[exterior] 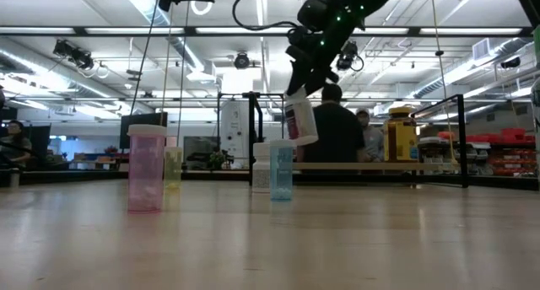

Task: Pick and place medicine bottles onto shelf by color
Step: Put the large white pill bottle on the shelf

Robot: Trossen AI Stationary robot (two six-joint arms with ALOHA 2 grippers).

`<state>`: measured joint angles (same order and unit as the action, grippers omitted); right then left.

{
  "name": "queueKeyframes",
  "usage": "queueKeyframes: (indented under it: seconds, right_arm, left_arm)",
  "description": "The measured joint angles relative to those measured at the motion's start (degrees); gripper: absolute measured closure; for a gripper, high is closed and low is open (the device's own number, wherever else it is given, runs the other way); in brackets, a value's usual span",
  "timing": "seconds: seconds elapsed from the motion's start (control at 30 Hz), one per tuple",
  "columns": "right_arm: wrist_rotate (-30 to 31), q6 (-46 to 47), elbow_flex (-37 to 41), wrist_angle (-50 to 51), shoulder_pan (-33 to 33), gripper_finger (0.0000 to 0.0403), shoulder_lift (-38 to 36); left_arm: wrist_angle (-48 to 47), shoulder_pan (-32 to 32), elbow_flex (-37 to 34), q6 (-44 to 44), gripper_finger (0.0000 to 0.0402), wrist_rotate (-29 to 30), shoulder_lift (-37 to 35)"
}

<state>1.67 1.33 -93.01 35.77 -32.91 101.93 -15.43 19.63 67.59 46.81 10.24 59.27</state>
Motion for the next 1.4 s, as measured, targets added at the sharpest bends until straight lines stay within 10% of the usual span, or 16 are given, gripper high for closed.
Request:
queueKeyframes:
  seconds: [0.67, 1.4]
  right_arm:
    - [-4.3, 1.9, 16.0, -30.0, -1.4, 0.015, 0.0]
    - [-2.8, 0.4, 16.7, -30.1, -2.7, 0.0147, 0.2]
  left_arm:
    - [-3.1, 0.8, 0.0, -3.7, 0.0047, 4.6, 0.0]
    - [-2.5, 0.8, 0.0, -1.4, 0.0047, 7.6, 5.6]
